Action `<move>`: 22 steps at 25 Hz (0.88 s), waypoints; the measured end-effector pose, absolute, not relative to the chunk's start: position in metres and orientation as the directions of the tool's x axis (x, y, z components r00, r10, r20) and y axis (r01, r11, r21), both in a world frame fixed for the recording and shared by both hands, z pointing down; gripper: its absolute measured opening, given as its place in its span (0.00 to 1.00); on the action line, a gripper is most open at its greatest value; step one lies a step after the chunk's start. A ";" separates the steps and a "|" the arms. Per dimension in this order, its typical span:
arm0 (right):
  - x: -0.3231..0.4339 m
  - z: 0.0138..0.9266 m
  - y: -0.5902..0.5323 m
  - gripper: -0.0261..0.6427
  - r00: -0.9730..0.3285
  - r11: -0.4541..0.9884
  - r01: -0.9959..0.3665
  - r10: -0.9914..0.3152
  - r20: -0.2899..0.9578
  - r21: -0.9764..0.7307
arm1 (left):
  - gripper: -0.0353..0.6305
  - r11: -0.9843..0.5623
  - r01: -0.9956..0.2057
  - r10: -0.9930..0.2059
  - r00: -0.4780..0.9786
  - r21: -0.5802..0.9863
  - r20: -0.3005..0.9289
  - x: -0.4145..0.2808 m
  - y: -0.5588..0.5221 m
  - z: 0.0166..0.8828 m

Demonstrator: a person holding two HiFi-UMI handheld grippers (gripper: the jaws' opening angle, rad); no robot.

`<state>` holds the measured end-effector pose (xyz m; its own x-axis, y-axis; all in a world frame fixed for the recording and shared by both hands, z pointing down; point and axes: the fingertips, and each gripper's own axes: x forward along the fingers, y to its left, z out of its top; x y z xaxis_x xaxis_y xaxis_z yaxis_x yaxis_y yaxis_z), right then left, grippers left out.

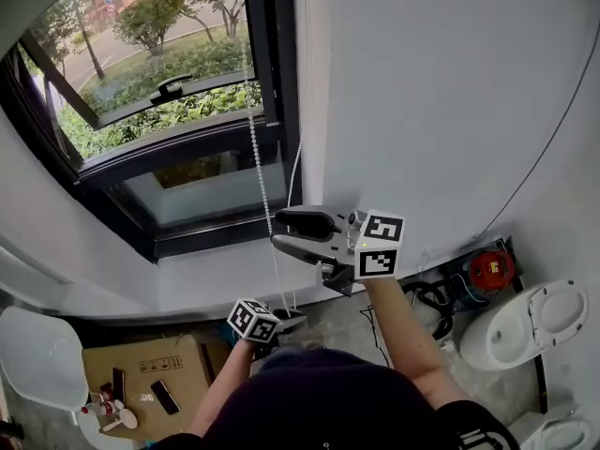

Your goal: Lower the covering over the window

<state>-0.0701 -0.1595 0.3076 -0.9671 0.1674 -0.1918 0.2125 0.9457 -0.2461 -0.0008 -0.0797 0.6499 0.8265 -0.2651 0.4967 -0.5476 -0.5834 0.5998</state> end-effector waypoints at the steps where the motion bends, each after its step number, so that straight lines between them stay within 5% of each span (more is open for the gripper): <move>1: -0.072 0.308 -0.160 0.29 -0.967 0.945 0.214 0.170 -0.189 -0.248 | 0.07 -0.584 -0.549 -0.262 0.825 0.598 0.501 -0.001 -0.080 0.651; 4: -0.076 0.308 -0.162 0.29 -0.967 0.945 0.213 0.168 -0.190 -0.250 | 0.07 -0.580 -0.548 -0.261 0.826 0.603 0.501 0.000 -0.081 0.653; 7: -0.070 0.305 -0.168 0.16 -0.973 0.955 0.170 0.122 -0.198 -0.245 | 0.07 -0.572 -0.550 -0.264 0.826 0.609 0.498 0.002 -0.080 0.653; 22: -0.069 0.294 -0.159 0.11 -0.963 0.951 0.224 0.182 -0.200 -0.213 | 0.07 -0.565 -0.550 -0.264 0.827 0.615 0.497 0.000 -0.082 0.654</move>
